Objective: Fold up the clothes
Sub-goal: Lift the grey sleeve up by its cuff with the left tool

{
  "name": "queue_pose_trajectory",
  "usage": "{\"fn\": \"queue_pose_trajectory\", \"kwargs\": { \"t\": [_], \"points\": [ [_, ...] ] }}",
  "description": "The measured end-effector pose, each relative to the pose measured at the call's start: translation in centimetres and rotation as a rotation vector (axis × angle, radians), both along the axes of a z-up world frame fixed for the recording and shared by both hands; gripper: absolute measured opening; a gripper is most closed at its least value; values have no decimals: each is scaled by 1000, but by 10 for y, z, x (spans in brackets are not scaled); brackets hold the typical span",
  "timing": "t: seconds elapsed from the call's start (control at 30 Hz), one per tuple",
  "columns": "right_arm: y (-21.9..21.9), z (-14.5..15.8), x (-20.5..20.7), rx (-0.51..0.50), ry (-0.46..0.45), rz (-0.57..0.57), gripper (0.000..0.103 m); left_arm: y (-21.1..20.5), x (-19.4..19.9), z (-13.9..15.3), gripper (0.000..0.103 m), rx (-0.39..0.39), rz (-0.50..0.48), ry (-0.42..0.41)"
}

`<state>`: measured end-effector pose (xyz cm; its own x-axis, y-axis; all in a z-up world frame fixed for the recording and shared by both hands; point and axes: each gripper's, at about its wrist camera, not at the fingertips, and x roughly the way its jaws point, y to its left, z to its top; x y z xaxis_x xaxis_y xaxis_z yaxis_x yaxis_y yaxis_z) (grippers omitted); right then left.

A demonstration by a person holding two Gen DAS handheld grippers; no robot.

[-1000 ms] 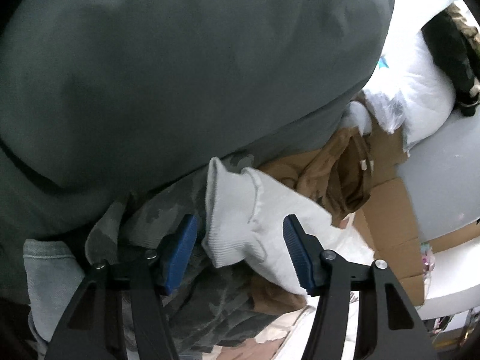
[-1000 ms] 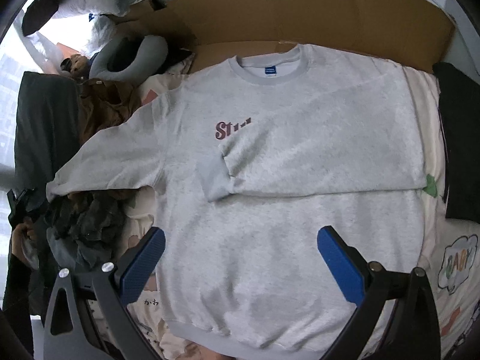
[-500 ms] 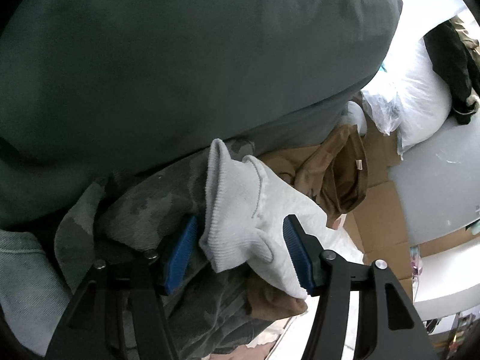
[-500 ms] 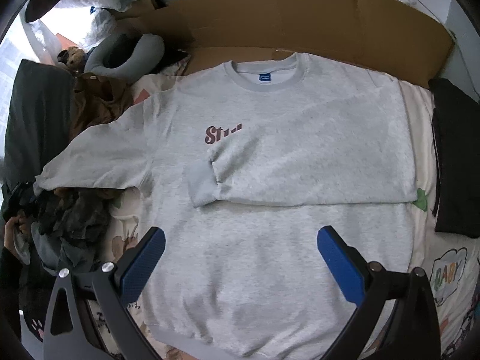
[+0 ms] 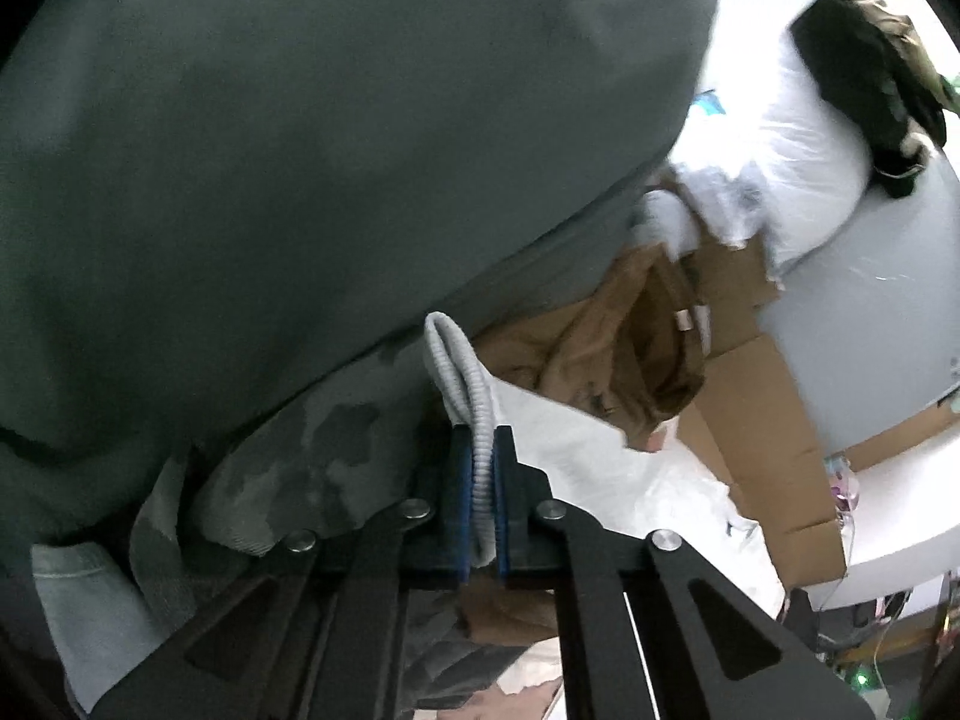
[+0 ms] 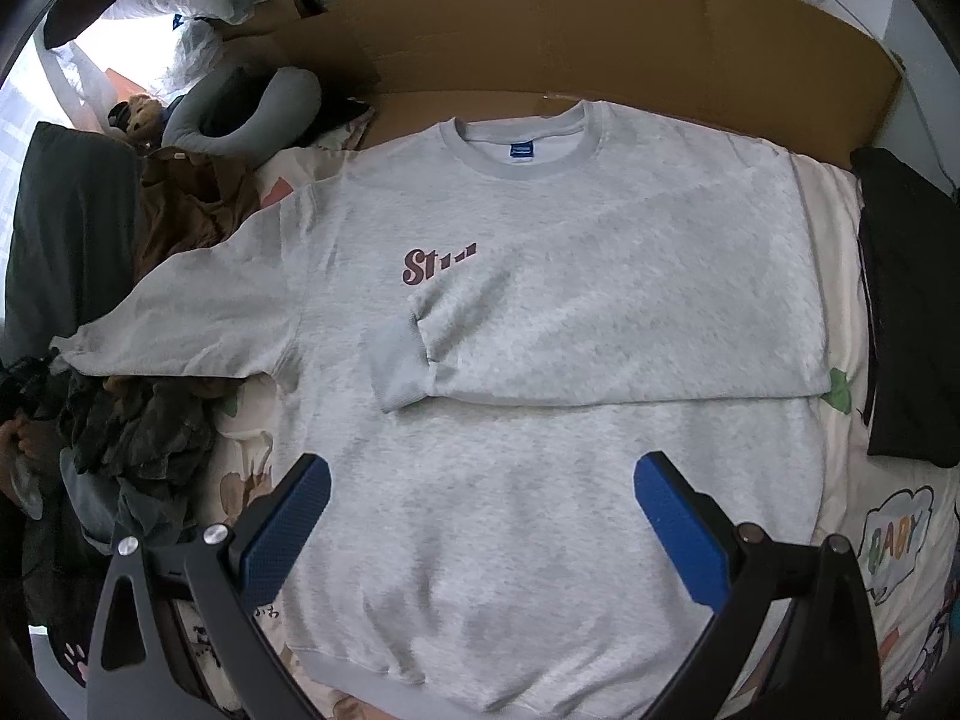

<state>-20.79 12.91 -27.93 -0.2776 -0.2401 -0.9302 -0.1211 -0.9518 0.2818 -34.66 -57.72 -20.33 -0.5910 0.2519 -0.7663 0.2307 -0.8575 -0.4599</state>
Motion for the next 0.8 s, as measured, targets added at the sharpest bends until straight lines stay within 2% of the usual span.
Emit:
{"fn": "queue_pose_trajectory", "kwargs": {
  "t": [0.3,0.47,0.63,0.8],
  "points": [
    [0,25,-8,15,-18,81,102,45,-6,51,5,33,-112,106],
    [14,57,-19,90,-6,121,102,69,-14,75,5,38,-157,146],
    [47,82,-17,104,26,66,102,100,-25,97,5,37,-211,183],
    [75,86,-5,64,10,-10,102,134,-33,112,5,49,-272,212]
  ]
}}
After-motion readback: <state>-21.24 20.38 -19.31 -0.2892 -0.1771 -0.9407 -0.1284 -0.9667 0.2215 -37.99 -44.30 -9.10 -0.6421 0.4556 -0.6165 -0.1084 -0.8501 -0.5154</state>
